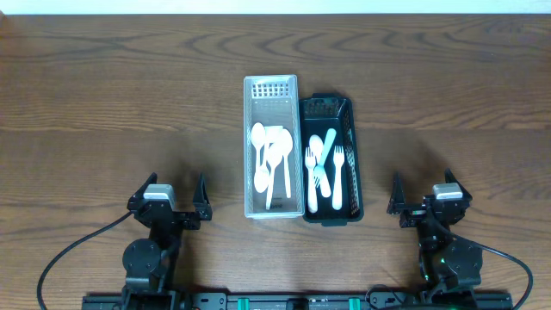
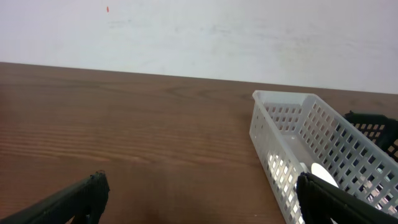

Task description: Pack container

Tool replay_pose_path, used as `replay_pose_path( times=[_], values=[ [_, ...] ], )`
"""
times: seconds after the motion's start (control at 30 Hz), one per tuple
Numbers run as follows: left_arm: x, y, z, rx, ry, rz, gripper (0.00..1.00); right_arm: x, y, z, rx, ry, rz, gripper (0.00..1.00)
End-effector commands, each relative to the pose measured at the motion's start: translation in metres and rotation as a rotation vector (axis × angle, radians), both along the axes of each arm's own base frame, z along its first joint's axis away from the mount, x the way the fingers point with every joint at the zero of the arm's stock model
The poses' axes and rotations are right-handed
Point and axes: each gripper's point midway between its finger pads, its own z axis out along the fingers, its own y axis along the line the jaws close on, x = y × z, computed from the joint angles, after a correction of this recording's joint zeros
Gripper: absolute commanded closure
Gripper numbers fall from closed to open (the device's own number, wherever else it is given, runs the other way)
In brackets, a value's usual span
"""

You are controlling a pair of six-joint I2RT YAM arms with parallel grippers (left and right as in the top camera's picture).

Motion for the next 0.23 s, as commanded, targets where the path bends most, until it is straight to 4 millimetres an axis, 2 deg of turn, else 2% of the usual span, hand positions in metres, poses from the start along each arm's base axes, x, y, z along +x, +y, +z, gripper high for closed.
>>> replay_pose_path(
  times=[0.0,0.2],
  values=[
    [0.0,-0.0022,-0.0157,-0.009,0.037,-0.014,0.02,-0.0003,0.0029,-0.0012,-0.012,-0.001,0.014,0.01],
    [0.0,-0.0022,-0.0157,-0.009,0.037,-0.014,0.02,-0.0003,0.0029,-0.0012,-0.012,-0.001,0.014,0.01]
  ],
)
